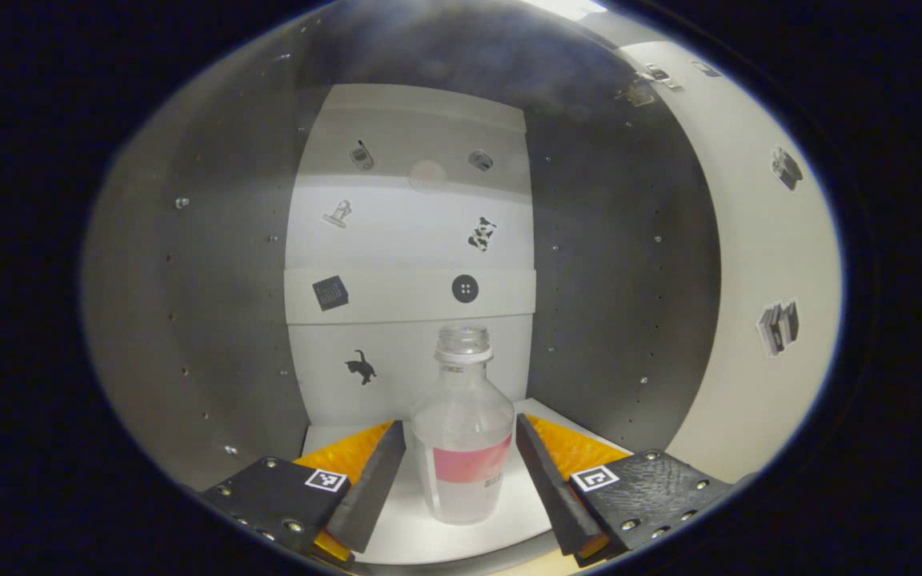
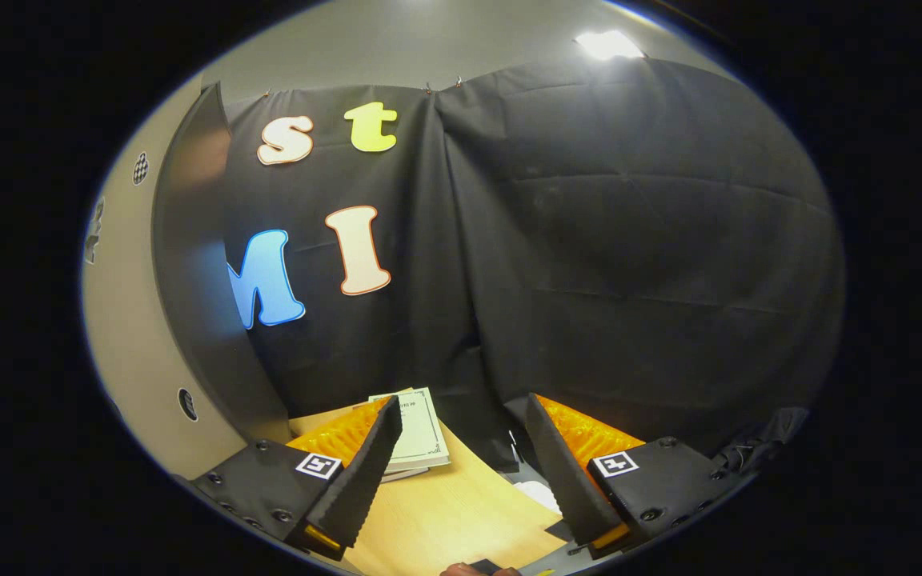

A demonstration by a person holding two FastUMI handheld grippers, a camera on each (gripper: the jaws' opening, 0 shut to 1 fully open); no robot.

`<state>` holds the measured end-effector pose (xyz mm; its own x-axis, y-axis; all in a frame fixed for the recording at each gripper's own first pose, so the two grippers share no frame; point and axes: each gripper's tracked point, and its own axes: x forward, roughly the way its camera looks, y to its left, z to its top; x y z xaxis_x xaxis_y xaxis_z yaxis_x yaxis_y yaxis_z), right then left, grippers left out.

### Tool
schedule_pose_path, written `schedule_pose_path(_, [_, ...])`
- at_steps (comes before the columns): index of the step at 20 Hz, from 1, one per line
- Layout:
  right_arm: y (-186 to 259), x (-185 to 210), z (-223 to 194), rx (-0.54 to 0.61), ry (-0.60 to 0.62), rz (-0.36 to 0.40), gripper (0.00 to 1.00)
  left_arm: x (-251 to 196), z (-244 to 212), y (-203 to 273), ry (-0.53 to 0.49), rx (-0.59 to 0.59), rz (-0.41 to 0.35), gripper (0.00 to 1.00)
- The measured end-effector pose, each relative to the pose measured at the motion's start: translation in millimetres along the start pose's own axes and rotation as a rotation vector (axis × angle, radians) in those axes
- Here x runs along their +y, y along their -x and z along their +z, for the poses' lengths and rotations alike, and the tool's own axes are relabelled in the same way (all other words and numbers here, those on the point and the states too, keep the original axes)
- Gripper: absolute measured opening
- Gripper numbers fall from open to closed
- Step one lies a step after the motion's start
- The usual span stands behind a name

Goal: Open the cabinet door with the right hand, grasp the bottle in the cabinet with the left hand and place it on the coaster, then close the cabinet door with the right hand.

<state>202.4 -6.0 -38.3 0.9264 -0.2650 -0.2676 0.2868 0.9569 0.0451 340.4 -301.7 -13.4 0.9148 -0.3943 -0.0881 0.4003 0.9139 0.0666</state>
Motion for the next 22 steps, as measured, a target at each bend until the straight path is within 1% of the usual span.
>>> schedule_pose_path(6, [-10,1,-9,0.024,-0.011,-0.001,0.98,-1,-6,-4,0.012,0.012,-0.012,0.86])
schedule_pose_path(7, [-11,0,-12,0.031,-0.014,-0.001,0.98,-1,-7,-5,0.013,0.009,-0.017,0.79])
schedule_pose_path(8, [-13,1,-15,0.039,-0.02,0.0,0.98,-7,-7,-4,0.012,0.017,-0.045,0.73])
schedule_pose_path(10, [-13,3,-17,0.046,-0.031,0.005,0.98,-5,-4,-2,-0.005,0.013,-0.037,0.71])
schedule_pose_path(11, [-12,4,-17,0.043,-0.033,0.008,0.98,-6,-1,-1,-0.007,0.006,-0.04,0.73])
schedule_pose_path(13, [-13,5,-16,0.037,-0.03,0.011,0.98,-6,7,4,-0.009,-0.019,-0.037,0.73])
schedule_pose_path(16, [-10,3,-17,0.032,-0.029,0.014,0.98,-4,19,19,-0.035,-0.046,-0.032,0.73])
schedule_pose_path(18, [-8,3,-18,0.033,-0.042,0.022,0.98,-5,27,34,-0.033,-0.066,-0.037,0.71])
schedule_pose_path(20, [-3,4,-19,0.033,-0.057,0.032,0.98,-5,35,53,-0.022,-0.082,-0.048,0.73])
schedule_pose_path(22, [0,6,-20,0.038,-0.061,0.038,0.98,-2,41,73,-0.019,-0.094,-0.052,0.72])
